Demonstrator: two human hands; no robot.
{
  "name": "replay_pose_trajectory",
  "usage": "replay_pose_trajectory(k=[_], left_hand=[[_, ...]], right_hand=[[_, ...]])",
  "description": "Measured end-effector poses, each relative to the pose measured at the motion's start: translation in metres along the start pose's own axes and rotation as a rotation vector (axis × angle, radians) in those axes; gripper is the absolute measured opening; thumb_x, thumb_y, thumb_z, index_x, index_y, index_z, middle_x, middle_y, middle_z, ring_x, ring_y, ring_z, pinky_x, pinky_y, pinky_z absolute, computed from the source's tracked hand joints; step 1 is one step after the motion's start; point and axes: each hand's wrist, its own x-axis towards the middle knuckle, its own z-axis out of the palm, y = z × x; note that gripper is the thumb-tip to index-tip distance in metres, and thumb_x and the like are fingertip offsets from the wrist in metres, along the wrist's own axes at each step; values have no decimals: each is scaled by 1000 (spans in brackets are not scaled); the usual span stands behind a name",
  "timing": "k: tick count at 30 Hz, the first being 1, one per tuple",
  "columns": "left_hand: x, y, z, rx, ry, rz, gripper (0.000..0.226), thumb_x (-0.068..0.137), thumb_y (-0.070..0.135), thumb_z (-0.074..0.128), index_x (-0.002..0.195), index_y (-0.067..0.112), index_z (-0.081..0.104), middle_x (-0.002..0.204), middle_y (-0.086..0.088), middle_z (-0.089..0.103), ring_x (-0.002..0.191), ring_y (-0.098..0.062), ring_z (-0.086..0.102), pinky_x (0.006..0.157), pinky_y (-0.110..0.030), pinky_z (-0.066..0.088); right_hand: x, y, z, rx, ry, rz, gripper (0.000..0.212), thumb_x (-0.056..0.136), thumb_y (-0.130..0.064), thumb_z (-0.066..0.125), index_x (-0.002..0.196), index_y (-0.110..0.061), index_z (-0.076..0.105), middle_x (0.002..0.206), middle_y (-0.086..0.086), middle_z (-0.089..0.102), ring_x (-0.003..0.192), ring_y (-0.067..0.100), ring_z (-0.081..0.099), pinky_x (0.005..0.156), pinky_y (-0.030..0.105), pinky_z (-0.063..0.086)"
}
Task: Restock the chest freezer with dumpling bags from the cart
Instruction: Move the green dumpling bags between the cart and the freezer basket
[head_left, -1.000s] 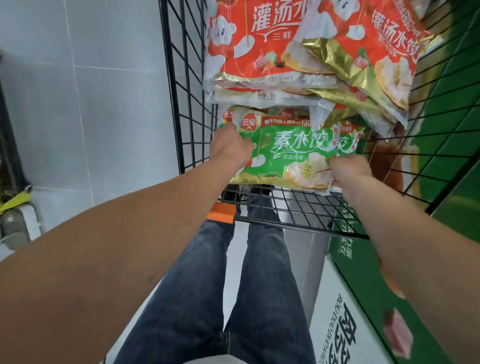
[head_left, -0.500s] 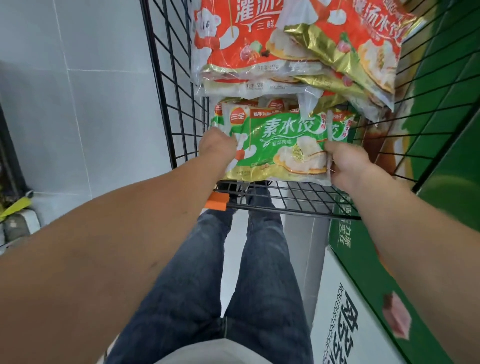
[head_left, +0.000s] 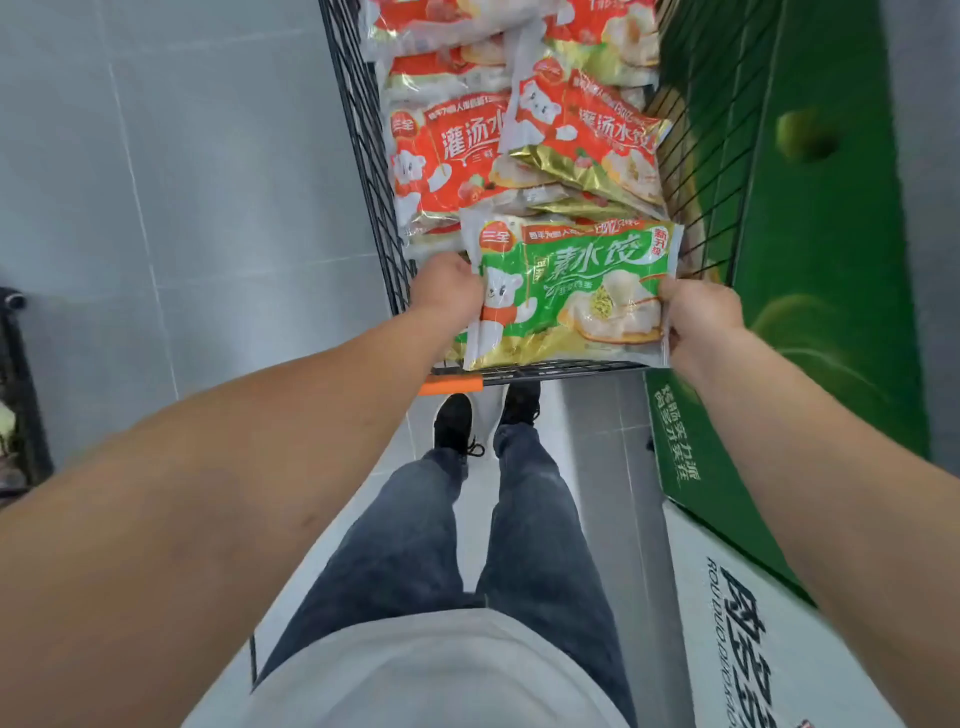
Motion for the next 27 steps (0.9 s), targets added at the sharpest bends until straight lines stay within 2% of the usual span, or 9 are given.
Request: replay_pose_trajectory(k=[3,6,9,11,15,18,21,25,27], left_hand=[[-20,16,-13,-24,-22,87,12,88,11,55,78,12,61,85,-11,66,83,-30,64,69,-36,49],[-33,39,-15,9,-38,179,23,90,9,55,109,5,67,116,-14,68,105,-33,65,82,-38,55],[-53,70,-7,107,-103,308,9,90,10,58,82,15,59,85,-2,61,85,-23,59,72,-31,49],[-64,89,6,166,-125,374,21,89,11,60,72,18,49,73,0,49,78,-24,52,67,-33,42],[-100,127,45,254,-176,521,13,88,8,57,78,15,53,76,-4,50,75,-22,50,65,-35,40],[-122,150,78,298,-207,602,8,87,7,57,90,5,64,87,-7,59,86,-26,57,74,-37,49],[-148,174,125,306,-255,682,7,81,7,57,80,10,63,91,-8,64,94,-30,62,81,-46,55],[-183,200,192,405,-294,759,10,86,8,56,89,8,65,93,-7,65,90,-25,60,79,-39,51],[-196,210,223,421,-326,780,8,88,8,56,82,10,61,85,-4,62,85,-24,58,74,-37,49]], right_hand=[[-28,-3,-27,102,52,-27,6,87,-9,63,83,-10,67,103,13,74,95,34,71,84,57,58],[-50,1,-59,200,99,-17,19,73,-10,65,90,-6,71,95,14,76,86,33,74,77,62,58],[-67,8,-95,287,156,-23,9,83,-9,65,90,-6,70,93,13,77,82,33,75,75,59,59],[-78,11,-120,334,183,-14,13,86,-13,64,95,-7,71,90,11,77,79,34,75,74,58,59],[-90,24,-180,456,287,-39,22,79,-9,66,100,-4,72,94,12,77,78,32,75,69,57,60],[-106,34,-220,496,324,-85,23,80,-9,65,101,-2,71,96,11,75,82,28,74,76,59,59],[-112,54,-268,623,402,-72,13,85,-5,63,96,-1,67,102,18,74,89,34,74,75,61,58],[-88,93,-336,735,466,-66,34,71,-14,68,103,-1,71,99,16,76,89,36,74,74,70,54],[-80,106,-363,757,472,-76,34,71,-15,66,103,-5,71,96,10,77,86,31,75,75,62,58]])
